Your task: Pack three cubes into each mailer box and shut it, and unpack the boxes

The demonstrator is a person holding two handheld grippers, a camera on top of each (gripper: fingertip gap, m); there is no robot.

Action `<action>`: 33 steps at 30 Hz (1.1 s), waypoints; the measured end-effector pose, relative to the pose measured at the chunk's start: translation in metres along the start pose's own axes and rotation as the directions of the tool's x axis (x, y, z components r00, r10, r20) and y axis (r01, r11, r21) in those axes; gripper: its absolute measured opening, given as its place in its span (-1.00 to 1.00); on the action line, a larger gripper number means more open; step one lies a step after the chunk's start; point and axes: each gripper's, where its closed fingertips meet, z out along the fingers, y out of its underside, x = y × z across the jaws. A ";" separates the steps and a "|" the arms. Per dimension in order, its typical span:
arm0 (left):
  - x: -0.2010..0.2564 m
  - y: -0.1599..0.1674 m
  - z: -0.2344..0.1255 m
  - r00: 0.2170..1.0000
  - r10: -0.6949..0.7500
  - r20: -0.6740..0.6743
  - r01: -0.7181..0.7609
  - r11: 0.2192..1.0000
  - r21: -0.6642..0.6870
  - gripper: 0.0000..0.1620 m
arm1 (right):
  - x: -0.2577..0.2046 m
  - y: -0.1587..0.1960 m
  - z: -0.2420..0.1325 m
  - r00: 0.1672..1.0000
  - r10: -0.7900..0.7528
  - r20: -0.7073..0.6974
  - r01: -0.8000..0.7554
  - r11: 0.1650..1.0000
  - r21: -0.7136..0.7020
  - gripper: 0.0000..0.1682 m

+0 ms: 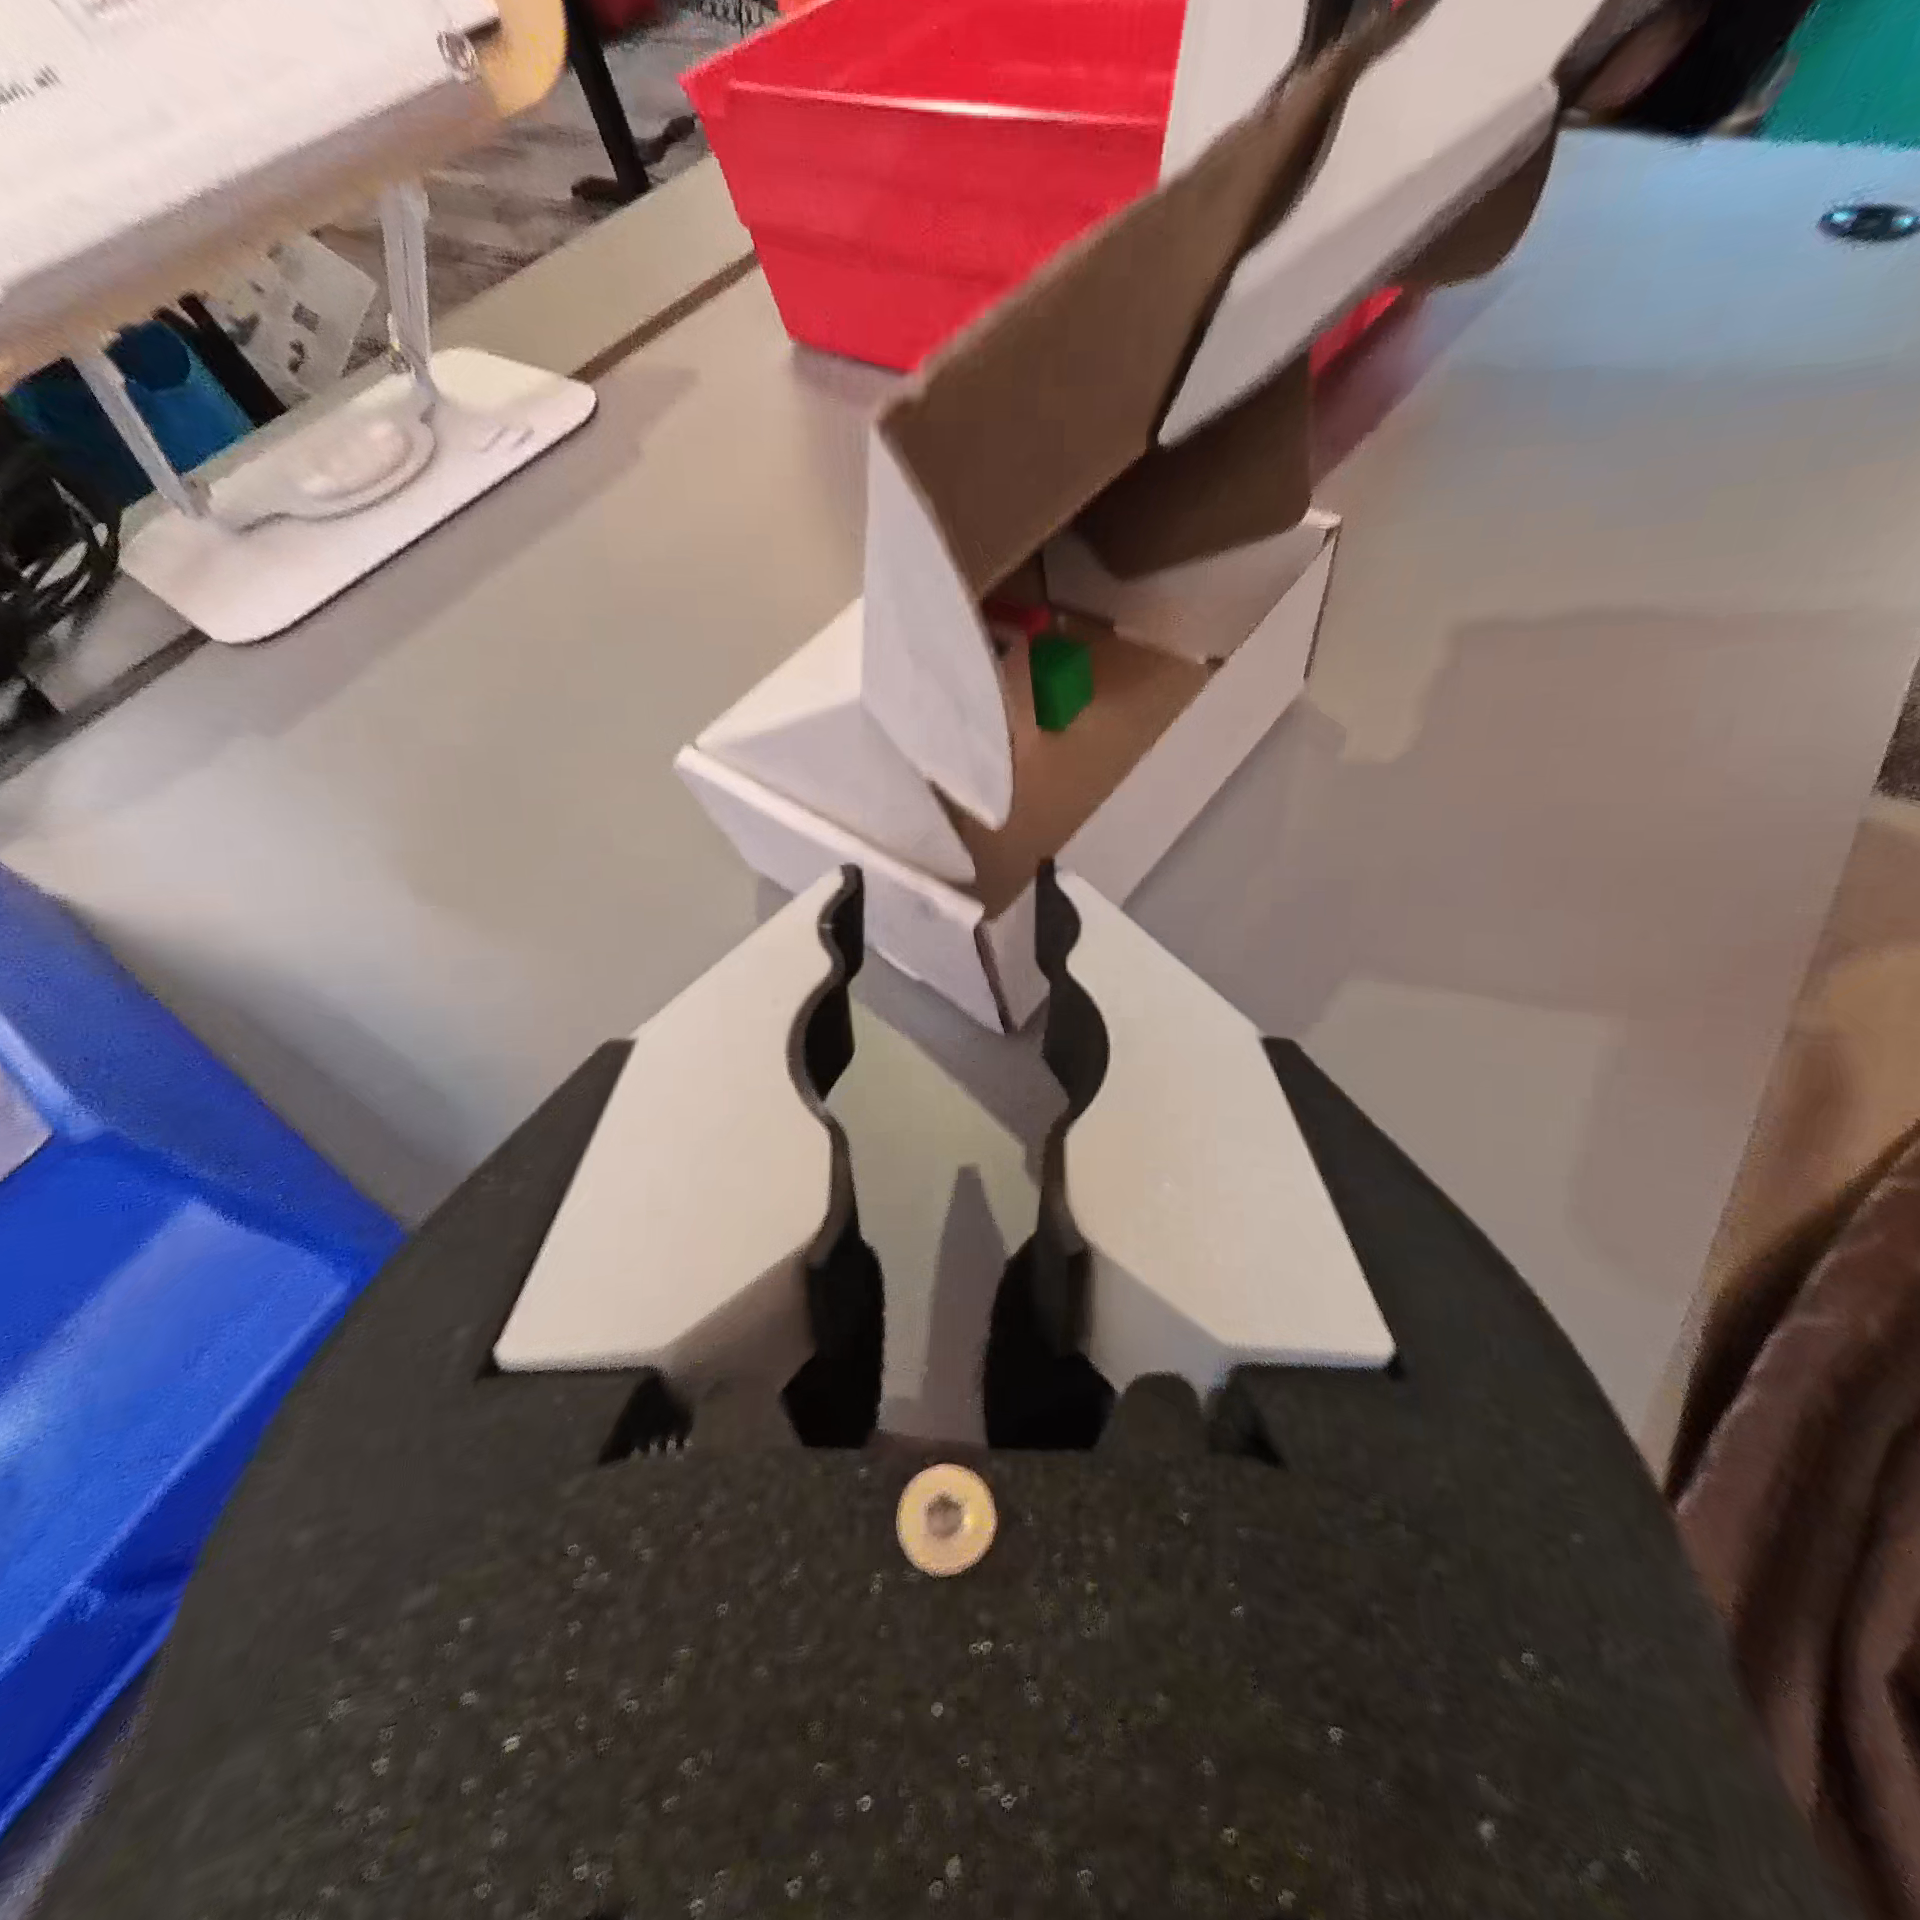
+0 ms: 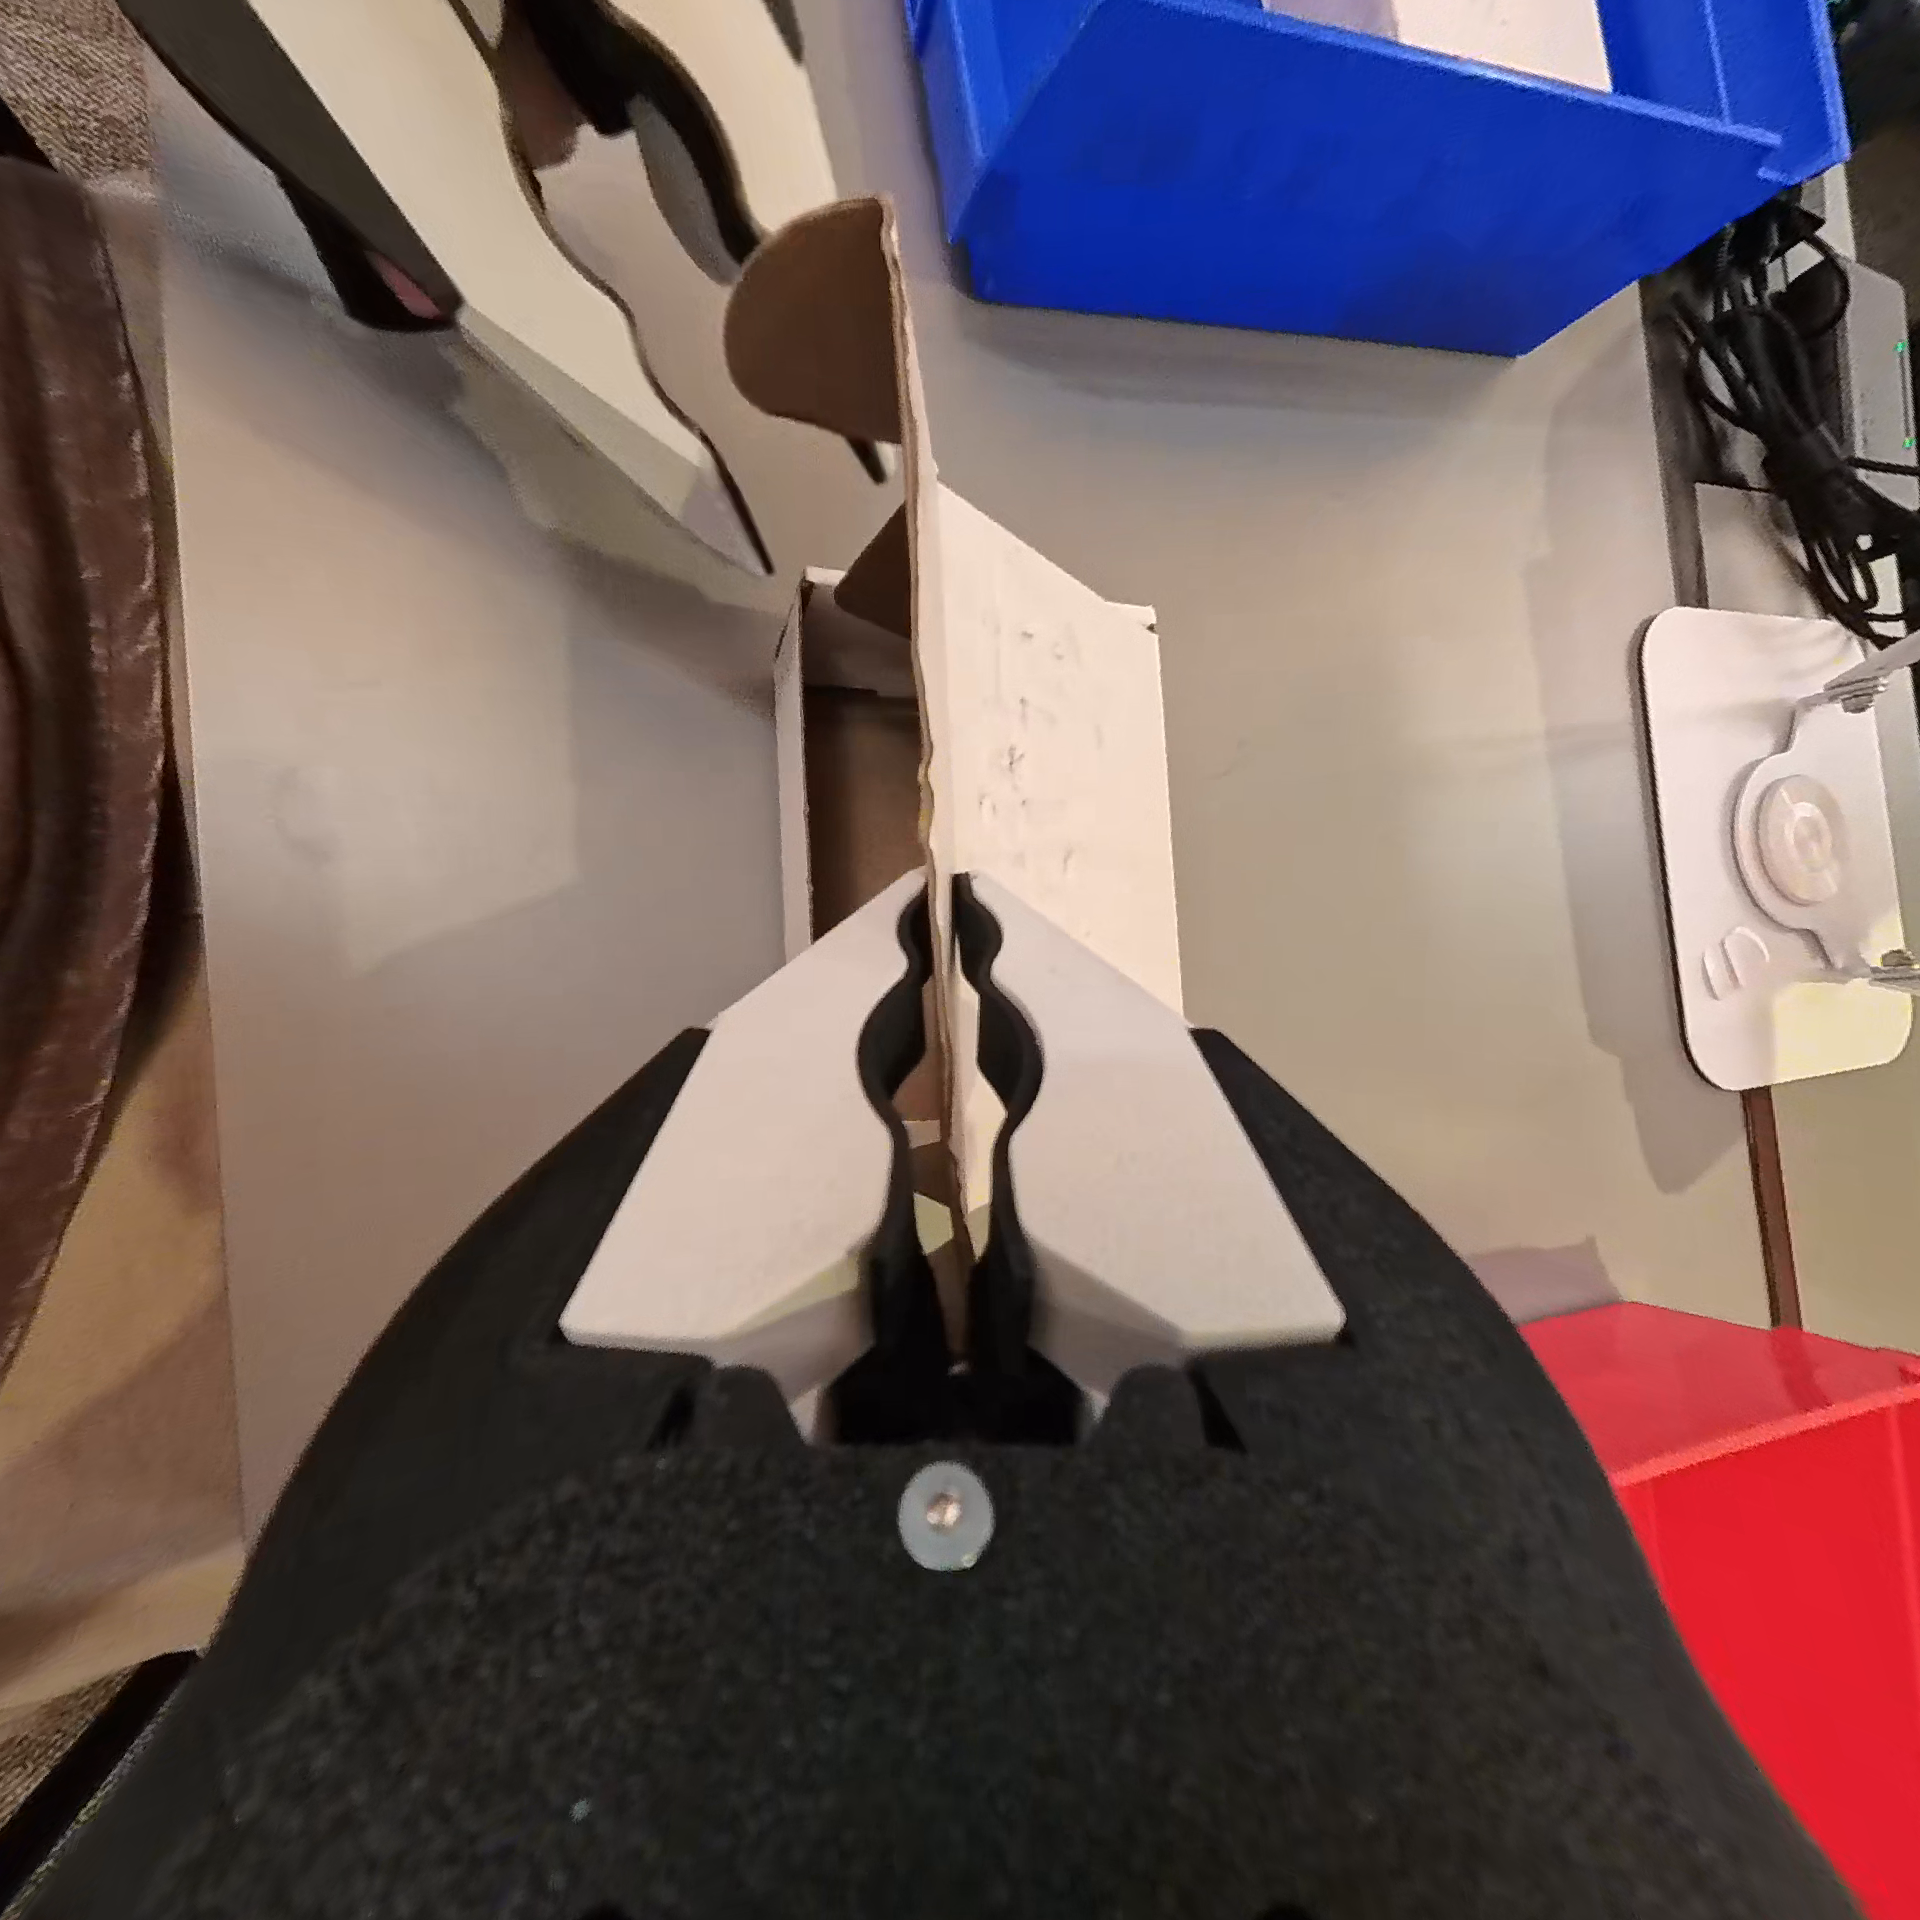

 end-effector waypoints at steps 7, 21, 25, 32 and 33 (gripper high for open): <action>-0.004 0.012 0.028 0.999 0.038 0.016 -0.037 0.996 -0.082 -0.81 | 0.008 -0.006 -0.005 1.000 -0.017 -0.019 0.017 1.000 0.007 -0.99; 0.006 0.019 0.033 0.998 0.056 -0.010 -0.057 0.990 -0.127 -1.00 | 0.158 0.022 0.041 0.974 -0.114 -0.195 0.066 0.969 -0.237 -0.98; 0.007 0.020 0.034 0.997 0.077 0.001 -0.076 0.987 -0.139 -1.00 | 0.159 0.051 0.081 0.991 -0.076 -0.112 0.035 0.944 -0.329 -0.99; 0.010 0.022 0.034 0.997 0.073 -0.031 -0.077 0.987 -0.139 -1.00 | 0.150 0.047 0.105 1.000 0.015 -0.018 -0.020 0.959 -0.283 -0.97; 0.010 0.021 0.033 0.997 0.066 -0.033 -0.070 0.989 -0.128 -1.00 | 0.155 0.042 0.105 1.000 -0.003 -0.016 -0.002 0.962 -0.273 -0.97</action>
